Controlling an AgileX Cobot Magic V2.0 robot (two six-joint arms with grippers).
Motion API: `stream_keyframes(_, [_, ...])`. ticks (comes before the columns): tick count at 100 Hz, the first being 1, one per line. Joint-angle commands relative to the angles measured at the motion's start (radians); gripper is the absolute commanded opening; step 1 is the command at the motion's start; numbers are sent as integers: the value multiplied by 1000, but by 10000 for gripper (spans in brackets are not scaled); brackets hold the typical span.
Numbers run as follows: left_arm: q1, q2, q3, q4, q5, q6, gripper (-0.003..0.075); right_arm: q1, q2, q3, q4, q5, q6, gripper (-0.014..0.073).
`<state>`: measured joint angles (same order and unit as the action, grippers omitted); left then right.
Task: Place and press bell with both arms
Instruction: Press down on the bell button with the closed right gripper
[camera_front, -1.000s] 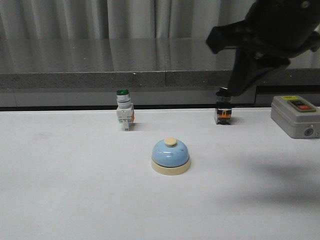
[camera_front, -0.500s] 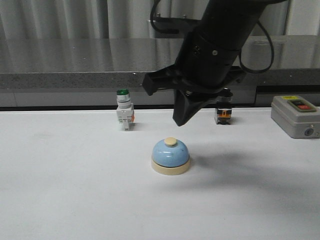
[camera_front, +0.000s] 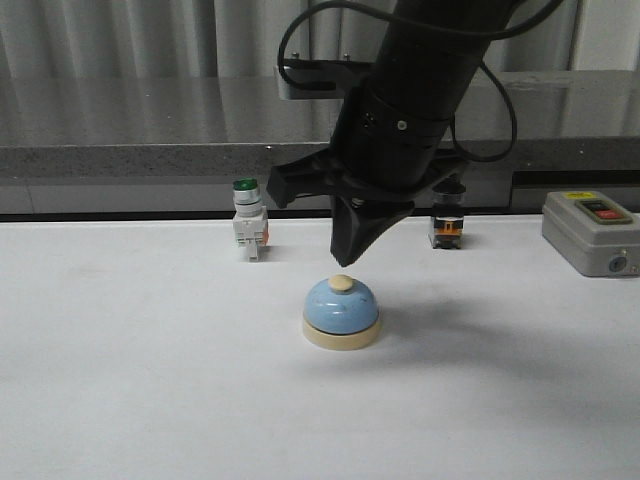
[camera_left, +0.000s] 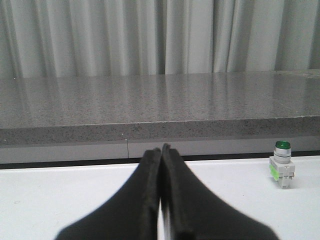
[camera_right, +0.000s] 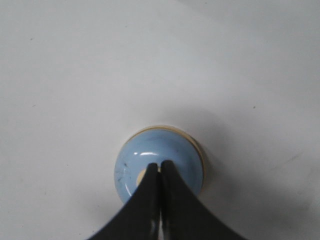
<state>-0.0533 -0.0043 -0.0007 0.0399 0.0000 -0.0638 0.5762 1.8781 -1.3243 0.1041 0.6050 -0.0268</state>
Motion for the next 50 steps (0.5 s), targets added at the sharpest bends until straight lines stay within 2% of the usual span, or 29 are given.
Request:
stream_keyframes(1, [3, -31, 43, -8, -75, -7, -20, 1, -48, -33, 5, -29, -6, -70])
stream_keyframes(50, [3, -31, 43, -8, -75, -7, -20, 1, 5, -33, 7, 4, -6, -69])
